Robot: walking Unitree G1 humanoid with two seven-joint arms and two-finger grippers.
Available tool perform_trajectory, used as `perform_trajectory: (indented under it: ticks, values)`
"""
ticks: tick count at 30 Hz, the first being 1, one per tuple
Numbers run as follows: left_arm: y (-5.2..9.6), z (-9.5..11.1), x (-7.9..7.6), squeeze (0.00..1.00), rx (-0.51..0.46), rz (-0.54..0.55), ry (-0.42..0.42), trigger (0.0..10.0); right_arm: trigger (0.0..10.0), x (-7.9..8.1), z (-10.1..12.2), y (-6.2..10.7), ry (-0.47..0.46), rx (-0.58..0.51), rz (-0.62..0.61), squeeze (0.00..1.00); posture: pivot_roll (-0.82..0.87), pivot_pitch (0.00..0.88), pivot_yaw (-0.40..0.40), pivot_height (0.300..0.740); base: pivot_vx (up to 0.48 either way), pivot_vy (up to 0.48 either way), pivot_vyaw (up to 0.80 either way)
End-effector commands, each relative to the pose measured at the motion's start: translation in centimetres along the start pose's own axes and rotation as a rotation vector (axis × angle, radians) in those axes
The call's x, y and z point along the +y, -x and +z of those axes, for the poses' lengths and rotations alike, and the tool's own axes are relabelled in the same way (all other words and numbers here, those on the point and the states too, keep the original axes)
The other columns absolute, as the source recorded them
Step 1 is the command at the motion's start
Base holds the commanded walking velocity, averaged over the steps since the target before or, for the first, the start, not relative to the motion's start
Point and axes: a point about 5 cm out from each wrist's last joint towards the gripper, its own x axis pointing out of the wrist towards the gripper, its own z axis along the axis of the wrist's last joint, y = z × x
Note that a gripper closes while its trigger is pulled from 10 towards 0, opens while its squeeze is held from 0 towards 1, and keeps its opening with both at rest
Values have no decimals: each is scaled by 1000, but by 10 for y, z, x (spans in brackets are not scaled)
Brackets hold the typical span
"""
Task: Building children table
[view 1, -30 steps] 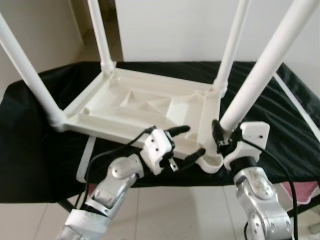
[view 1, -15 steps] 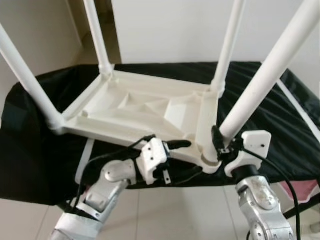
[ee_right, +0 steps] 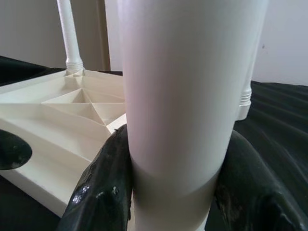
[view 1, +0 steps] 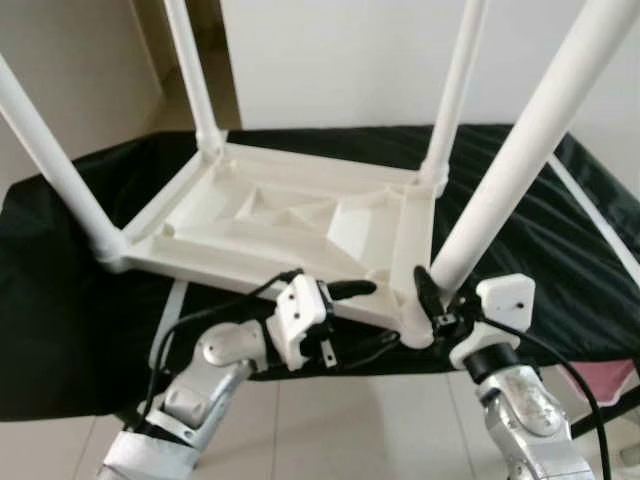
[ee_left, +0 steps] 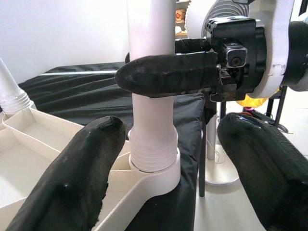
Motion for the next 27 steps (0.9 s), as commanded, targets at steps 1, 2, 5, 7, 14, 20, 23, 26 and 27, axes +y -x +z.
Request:
perform_trajectory:
  ticks: [1,2,5,7,14,20,23,26,27]
  values:
    - [2,1,0,0,1,-22,-1,10000,10000,1,-2,3,-1,10,41,0,-43,5,16,740,0,0,0]
    - [2,1,0,0,1,-22,-1,10000,10000,1,-2,3,-1,10,41,0,-43,5,16,740,0,0,0]
    - [3,2,2,0,-2,-12,-2,10000,10000,0,-5,5,5,33,70,0,-42,10,15,740,0,0,0]
    - [3,3,2,0,-3,-9,-2,10000,10000,-2,-6,5,17,39,77,0,-45,13,16,740,0,0,0]
    - [3,3,3,0,-2,1,-7,10000,10000,3,-11,6,71,67,193,0,-40,23,15,740,0,0,0]
    - [5,3,4,0,4,15,-8,10000,10000,6,-16,8,-42,102,222,0,-33,28,14,740,0,0,0]
    - [6,3,5,0,4,19,-7,10000,10000,6,-18,6,-107,118,211,0,-31,28,14,740,0,0,0]
    - [6,3,6,0,5,20,-9,10000,10000,3,-18,2,-170,135,192,0,-32,30,16,740,0,0,0]
    - [6,3,6,0,5,20,-9,10000,10000,3,-18,2,-170,135,192,0,-32,30,16,740,0,0,0]
